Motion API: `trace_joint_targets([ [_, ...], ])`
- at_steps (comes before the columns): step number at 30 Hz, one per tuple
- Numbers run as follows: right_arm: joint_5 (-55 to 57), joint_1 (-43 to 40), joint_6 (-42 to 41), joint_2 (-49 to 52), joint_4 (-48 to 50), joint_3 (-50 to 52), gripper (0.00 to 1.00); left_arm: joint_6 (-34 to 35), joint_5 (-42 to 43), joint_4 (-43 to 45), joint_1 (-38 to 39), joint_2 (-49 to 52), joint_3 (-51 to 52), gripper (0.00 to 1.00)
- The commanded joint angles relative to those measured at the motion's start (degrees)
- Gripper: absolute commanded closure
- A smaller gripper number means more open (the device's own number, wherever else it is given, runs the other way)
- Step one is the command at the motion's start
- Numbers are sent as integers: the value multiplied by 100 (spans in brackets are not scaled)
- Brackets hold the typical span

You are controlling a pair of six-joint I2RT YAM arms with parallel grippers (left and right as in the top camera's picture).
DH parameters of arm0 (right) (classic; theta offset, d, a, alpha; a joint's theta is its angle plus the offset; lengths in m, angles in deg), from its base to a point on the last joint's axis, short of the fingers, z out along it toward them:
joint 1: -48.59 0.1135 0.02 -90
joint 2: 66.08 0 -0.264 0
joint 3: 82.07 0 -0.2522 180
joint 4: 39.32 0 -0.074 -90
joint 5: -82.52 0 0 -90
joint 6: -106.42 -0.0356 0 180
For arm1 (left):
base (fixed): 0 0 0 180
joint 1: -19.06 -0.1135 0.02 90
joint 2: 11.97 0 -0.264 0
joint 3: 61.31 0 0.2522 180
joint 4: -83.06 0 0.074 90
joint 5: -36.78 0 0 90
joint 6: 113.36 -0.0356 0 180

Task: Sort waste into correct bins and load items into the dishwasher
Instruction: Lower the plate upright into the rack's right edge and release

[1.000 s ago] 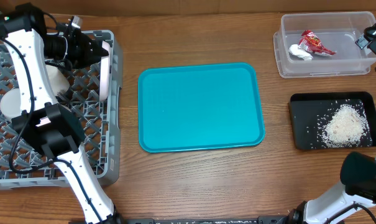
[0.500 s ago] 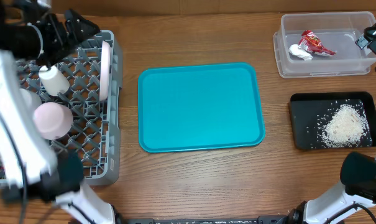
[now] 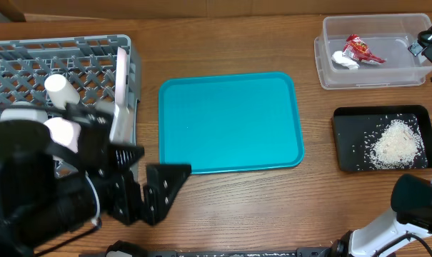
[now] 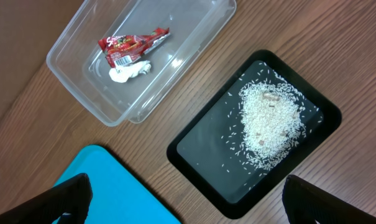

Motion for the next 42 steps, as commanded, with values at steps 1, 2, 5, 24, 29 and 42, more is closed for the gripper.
trace_joint_targets([
  [1, 15, 7, 37, -37, 15, -44, 0, 278, -549, 26, 310, -101, 297, 0],
  [2, 15, 7, 37, -37, 15, -44, 0, 278, -551, 26, 321, -120, 297, 0],
  [5, 15, 7, 37, -37, 15, -44, 0, 9, -551, 24, 323, -146, 297, 0],
  [24, 15, 7, 37, -37, 15, -44, 0, -3106, -802, 1241, 33, -957, 3622, 0],
  [29, 15, 7, 37, -37, 15, -44, 0, -3200, -737, 3364, -468, -2516, 6050, 0],
  [42, 15, 7, 37, -37, 15, -44, 0, -3198, -745, 6717, -2308, -6481, 9571, 0],
])
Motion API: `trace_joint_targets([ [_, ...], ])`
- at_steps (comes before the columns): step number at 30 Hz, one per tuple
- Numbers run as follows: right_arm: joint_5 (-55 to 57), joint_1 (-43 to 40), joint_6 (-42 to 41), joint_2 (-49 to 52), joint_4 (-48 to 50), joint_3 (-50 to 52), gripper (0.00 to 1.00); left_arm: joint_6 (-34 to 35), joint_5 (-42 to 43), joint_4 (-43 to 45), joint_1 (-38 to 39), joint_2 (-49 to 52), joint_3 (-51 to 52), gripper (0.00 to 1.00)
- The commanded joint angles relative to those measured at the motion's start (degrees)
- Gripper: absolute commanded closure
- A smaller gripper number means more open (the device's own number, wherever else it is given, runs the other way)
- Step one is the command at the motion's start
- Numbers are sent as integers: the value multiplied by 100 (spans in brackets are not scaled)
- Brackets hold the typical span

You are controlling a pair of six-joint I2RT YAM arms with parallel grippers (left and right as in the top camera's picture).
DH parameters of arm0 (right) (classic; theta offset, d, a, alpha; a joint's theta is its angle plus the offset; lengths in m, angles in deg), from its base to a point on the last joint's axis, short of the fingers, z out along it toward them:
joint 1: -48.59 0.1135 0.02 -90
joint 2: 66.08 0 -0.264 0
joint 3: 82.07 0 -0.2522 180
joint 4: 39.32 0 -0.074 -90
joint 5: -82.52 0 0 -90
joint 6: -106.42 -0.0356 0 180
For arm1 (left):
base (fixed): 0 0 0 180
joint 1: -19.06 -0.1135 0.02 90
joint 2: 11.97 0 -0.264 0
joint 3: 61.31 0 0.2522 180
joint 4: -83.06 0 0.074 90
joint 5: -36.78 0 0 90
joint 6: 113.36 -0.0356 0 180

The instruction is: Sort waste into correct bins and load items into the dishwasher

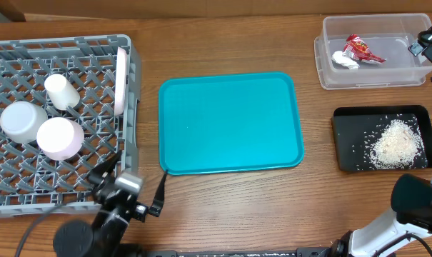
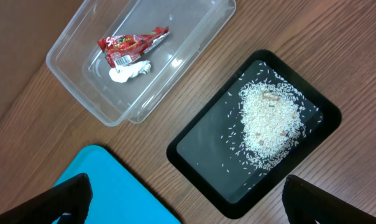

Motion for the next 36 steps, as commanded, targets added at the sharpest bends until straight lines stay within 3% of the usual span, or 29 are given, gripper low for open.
trace_joint_targets([
  [1, 13, 7, 37, -37, 13, -46, 0, -107, 15, 533, -387, -612, 649, 0],
  [12, 13, 7, 37, -37, 13, -46, 0, 831, -339, 3193, -590, -767, 2448, 0],
  [16, 13, 7, 37, -37, 13, -46, 0, 1537, -828, 4179, -590, -767, 3211, 0],
  [19, 13, 7, 37, -37, 13, -46, 0, 2004, -1624, 3659, -590, -767, 3222, 0],
  [24, 13, 7, 37, -37, 13, -46, 0, 1996, -2441, 2929, -592, -767, 3222, 0],
  [28, 13, 7, 37, -37, 11, -46, 0, 1558, -2437, 2905, -592, -767, 3222, 0],
  [36, 13, 7, 37, -37, 13, -46, 0, 1563, -2076, 2872, -590, -767, 3217, 0],
])
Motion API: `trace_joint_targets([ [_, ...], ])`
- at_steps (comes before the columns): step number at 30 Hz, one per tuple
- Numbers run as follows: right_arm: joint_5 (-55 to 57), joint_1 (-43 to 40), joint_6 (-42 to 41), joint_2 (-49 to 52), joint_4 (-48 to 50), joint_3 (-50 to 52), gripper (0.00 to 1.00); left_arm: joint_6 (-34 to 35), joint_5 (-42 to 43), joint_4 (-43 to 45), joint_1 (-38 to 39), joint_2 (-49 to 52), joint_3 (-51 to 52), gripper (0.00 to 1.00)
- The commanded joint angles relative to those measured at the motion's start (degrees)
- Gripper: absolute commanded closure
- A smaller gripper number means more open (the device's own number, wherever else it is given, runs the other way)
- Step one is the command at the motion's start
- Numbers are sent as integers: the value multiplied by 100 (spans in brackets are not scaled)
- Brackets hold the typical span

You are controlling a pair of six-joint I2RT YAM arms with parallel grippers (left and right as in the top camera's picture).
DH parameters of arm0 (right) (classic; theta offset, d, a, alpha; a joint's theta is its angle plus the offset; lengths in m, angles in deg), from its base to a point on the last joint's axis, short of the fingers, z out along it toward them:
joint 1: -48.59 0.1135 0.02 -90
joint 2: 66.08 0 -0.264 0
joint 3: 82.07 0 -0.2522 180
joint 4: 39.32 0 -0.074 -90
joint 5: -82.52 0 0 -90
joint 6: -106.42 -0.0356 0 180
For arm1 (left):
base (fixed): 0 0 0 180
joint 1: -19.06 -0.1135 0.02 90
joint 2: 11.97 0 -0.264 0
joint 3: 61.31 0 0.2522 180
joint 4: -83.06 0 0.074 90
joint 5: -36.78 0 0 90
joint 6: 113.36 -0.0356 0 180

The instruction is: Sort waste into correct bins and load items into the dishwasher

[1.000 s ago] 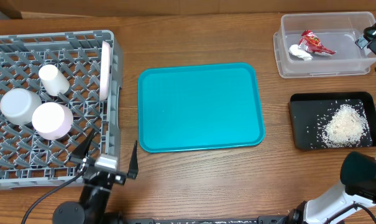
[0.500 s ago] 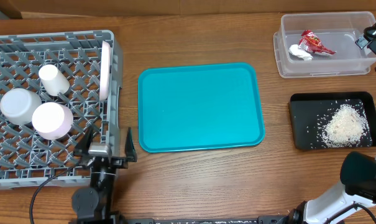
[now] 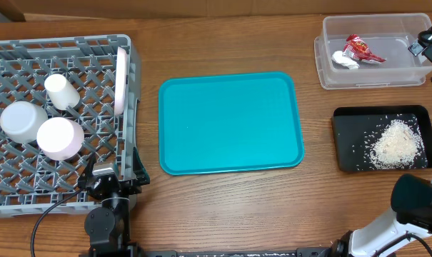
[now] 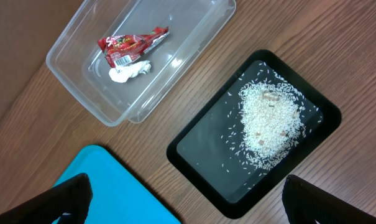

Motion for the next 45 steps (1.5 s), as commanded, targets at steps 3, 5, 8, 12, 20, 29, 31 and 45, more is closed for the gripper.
trace_joint_targets([
  [3, 17, 7, 35, -37, 13, -46, 0, -114, 68, -2, -31, -55, 15, 0],
  [5, 17, 7, 35, -37, 13, -46, 0, -114, 68, -2, -28, -55, 15, 0],
  [8, 17, 7, 35, -37, 13, -46, 0, -114, 68, -2, -31, -55, 15, 0],
  [12, 17, 7, 35, -37, 13, -46, 0, -114, 68, 0, -28, -55, 15, 0],
  [20, 17, 7, 35, -37, 13, -46, 0, -114, 68, 0, -28, -55, 15, 0],
  [29, 17, 24, 35, -280, 13, -46, 0, -114, 68, -2, -31, -55, 15, 0],
  [31, 17, 55, 35, -619, 13, -46, 0, -114, 68, 0, -28, -55, 15, 0],
  [45, 17, 483, 35, -3722, 9, -46, 0, -114, 68, -2, -28, -55, 15, 0],
])
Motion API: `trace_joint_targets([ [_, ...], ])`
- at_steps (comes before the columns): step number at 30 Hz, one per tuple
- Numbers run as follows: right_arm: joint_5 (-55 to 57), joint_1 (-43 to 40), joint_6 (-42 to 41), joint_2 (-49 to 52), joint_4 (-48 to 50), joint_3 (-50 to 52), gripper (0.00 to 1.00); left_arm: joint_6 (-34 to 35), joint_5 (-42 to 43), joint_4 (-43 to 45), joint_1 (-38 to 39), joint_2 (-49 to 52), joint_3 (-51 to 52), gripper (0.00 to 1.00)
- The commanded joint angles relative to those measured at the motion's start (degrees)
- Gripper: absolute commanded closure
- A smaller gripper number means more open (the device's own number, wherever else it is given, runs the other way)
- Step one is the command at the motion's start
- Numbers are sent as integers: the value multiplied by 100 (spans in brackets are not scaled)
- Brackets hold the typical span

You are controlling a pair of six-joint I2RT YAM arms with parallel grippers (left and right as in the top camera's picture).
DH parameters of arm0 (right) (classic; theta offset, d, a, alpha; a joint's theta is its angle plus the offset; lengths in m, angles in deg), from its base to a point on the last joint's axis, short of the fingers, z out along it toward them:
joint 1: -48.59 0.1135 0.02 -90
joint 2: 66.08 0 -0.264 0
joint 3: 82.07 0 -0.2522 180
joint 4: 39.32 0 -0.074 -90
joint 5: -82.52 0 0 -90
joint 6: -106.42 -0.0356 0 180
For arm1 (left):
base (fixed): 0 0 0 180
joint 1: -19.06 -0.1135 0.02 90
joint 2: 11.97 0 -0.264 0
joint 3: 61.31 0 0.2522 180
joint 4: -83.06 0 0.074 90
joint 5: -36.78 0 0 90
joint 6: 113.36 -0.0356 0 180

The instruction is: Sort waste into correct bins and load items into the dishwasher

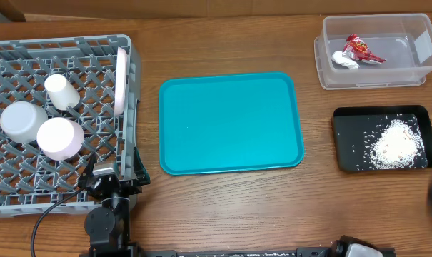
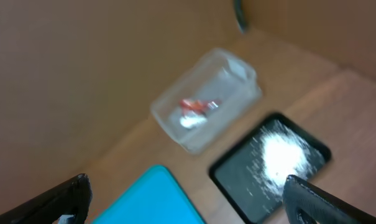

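Observation:
The grey dish rack (image 1: pixel 30 193) on the left holds two white cups (image 1: pixel 19 120), a pink cup (image 1: pixel 58 138) and a pink plate (image 1: pixel 121 78) standing on edge. At top right, a clear bin (image 1: pixel 330 75) contains a red wrapper (image 1: pixel 361 48) and a white tissue (image 1: pixel 344 59). The black tray (image 1: pixel 344 143) below it carries rice (image 1: pixel 398 148). My left arm is folded at the rack's front edge, and its gripper (image 1: pixel 110 176) is too small to read. In the blurred right wrist view, my right gripper (image 2: pixel 188 193) is open and empty, high above the clear bin (image 2: pixel 206 106) and the black tray (image 2: pixel 237 180).
An empty teal tray (image 1: pixel 230 123) lies in the table's middle, and its corner (image 2: pixel 153 199) shows in the wrist view. A brown cardboard wall (image 2: pixel 82 62) runs behind the table. A cable loops off the left arm at the front edge.
The right arm has moved: its wrist view now looks at the bins from farther away and is blurred. The arm's parts have gone from the overhead view's right side. The left arm is unchanged.
The left arm first stood large over the rack's front with its gripper open by the teal tray's corner. Later it was low at the table's front edge, then folded in front of the rack. The right gripper stayed open over the bins until now.

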Motion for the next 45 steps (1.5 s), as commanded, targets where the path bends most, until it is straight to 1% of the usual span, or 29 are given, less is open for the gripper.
trace_joint_targets([
  [1, 17, 254, 39, -426, -4, 9, 0, -114, 31, 0, -28, -55, 15, 0],
  [3, 304, 356, 35, -756, 70, 9, 0, -114, 31, 2, -28, -50, 15, 0],
  [5, 610, 424, -170, -1084, 83, 31, 0, -114, 31, 2, -28, -50, 15, 0],
  [7, 599, 466, -221, -1399, 61, 190, 0, -114, 31, 2, -31, -50, 15, 0],
  [9, 424, 505, -225, -1714, 238, 533, 0, -114, 31, 2, -28, -50, 15, 0],
  [12, -103, 592, -221, -2321, 999, 1613, 0, -114, 31, 2, -31, -50, 15, 0],
  [16, -647, 918, -219, -3340, 2435, 3790, 0, -114, 31, 2, -28, -50, 15, 0],
  [22, -984, 1521, -219, -4975, 4374, 7257, 0, -114, 31, 2, -28, -50, 15, 0],
  [25, -1075, 1692, -219, -5626, 5316, 8708, 0, -114, 31, 2, -28, -50, 15, 0],
  [27, -1172, 1735, -216, -5934, 5906, 9468, 0, -114, 31, 2, -28, -50, 15, 0],
  [34, -1534, 1740, -208, -6708, 8188, 11661, 0, -116, 31, 2, -28, -50, 15, 0],
  [41, -1523, 1738, -170, -7165, 9805, 12970, 0, -116, 31, 2, -28, -50, 15, 0],
  [45, -1425, 1733, -170, -7235, 10356, 13446, 0, -114, 31, 2, -28, -50, 15, 0],
])
